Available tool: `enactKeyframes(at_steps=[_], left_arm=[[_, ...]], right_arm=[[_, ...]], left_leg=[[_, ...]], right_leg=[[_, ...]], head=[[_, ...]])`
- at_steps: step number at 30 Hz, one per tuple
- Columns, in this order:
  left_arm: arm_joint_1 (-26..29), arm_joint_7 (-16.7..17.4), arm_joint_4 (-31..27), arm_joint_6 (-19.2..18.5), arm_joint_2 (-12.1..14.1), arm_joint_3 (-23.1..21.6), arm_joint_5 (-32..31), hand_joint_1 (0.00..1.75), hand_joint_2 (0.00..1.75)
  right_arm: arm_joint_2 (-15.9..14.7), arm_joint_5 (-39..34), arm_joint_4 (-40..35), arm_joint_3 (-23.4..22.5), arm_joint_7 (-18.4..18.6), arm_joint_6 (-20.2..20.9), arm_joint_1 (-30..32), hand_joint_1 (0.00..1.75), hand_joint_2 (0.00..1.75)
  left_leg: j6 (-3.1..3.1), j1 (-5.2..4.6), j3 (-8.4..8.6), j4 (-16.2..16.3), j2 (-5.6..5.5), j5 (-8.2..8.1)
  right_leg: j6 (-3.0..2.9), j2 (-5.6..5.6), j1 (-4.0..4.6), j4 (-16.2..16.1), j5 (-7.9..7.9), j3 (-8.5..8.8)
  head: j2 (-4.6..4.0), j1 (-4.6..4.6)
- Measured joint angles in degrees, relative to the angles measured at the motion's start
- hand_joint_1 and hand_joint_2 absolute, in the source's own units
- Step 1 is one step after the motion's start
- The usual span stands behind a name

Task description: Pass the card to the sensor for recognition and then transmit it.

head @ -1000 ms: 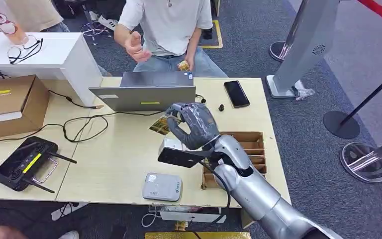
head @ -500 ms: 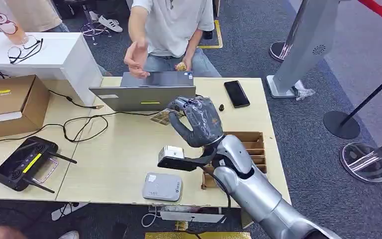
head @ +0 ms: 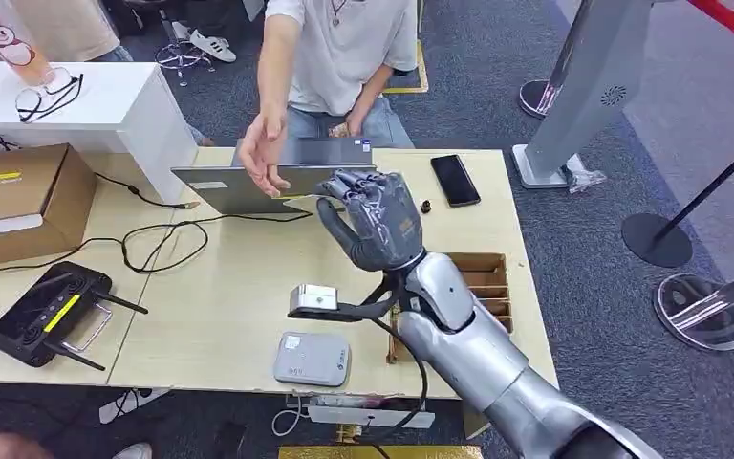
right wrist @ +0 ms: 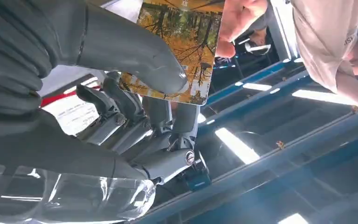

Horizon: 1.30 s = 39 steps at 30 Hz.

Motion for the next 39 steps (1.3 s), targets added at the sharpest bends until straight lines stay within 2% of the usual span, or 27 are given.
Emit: enactKeyframes(at_steps=[8,16,31,32,33,34,35,39], left_arm=[[-0.1,0.1,0.0,0.2,0.0,0.0,0.2,0.00,0.00],[0.1,-0.3,0.0,0.7,-0.1,0.0,1.2,0.00,0.00],[0.3,-0.7,0.0,1.3,-0.3,0.0,1.6,0.00,0.00],[0.3,-0.7,0.0,1.4,-0.3,0.0,1.6,0.00,0.00],[0.4,-0.7,0.0,1.4,-0.3,0.1,1.6,0.00,0.00],[0.4,-0.7,0.0,1.4,-0.3,0.1,1.6,0.00,0.00],[0.4,-0.7,0.0,1.4,-0.3,0.1,1.6,0.00,0.00],[0.7,-0.7,0.0,1.4,-0.4,0.1,1.6,0.00,0.00]], right_arm=[[4.0,1.9,8.5,1.2,0.3,-2.6,-5.1,1.75,1.75],[7.5,3.1,14.7,1.4,1.2,-4.0,-7.5,1.75,1.75],[10.2,6.1,19.6,1.5,2.9,-4.0,-8.7,1.75,1.75],[10.4,6.1,19.8,1.5,2.9,-4.0,-8.7,1.59,1.75],[10.5,6.1,20.0,1.5,3.1,-4.0,-8.7,1.20,1.75],[10.6,6.1,20.3,1.5,3.1,-4.0,-8.7,0.16,1.75],[10.8,6.2,20.5,1.5,3.1,-4.0,-8.7,0.00,1.75],[11.1,6.8,21.2,1.5,3.1,-4.0,-8.7,0.00,1.75]], left_leg=[[0.00,0.01,0.00,0.0,0.00,0.00],[0.00,0.00,-0.01,0.0,-0.01,0.00],[0.00,0.00,-0.01,0.0,-0.01,0.00],[0.00,0.00,-0.01,0.0,-0.01,0.00],[0.00,0.00,-0.01,0.0,-0.01,0.00],[0.00,0.00,-0.01,0.0,-0.01,0.00],[0.00,0.00,-0.01,0.0,0.00,0.00],[0.00,0.00,-0.01,0.0,0.00,0.00]], right_leg=[[0.00,-0.01,0.00,0.0,0.00,0.00],[0.00,-0.02,0.00,0.0,0.00,0.00],[0.00,-0.02,0.00,0.0,0.00,0.00],[0.00,-0.02,0.00,0.0,0.00,0.00],[0.00,-0.02,0.00,0.0,0.00,0.00],[0.00,-0.02,0.00,0.0,0.00,0.00],[0.00,-0.02,0.00,0.0,0.00,0.00],[0.00,-0.02,0.00,0.0,0.00,0.00]], head=[[0.00,0.00],[0.00,0.00],[0.00,0.00],[0.00,0.00],[0.00,0.00],[0.00,0.00],[0.00,0.00],[0.00,0.00]])
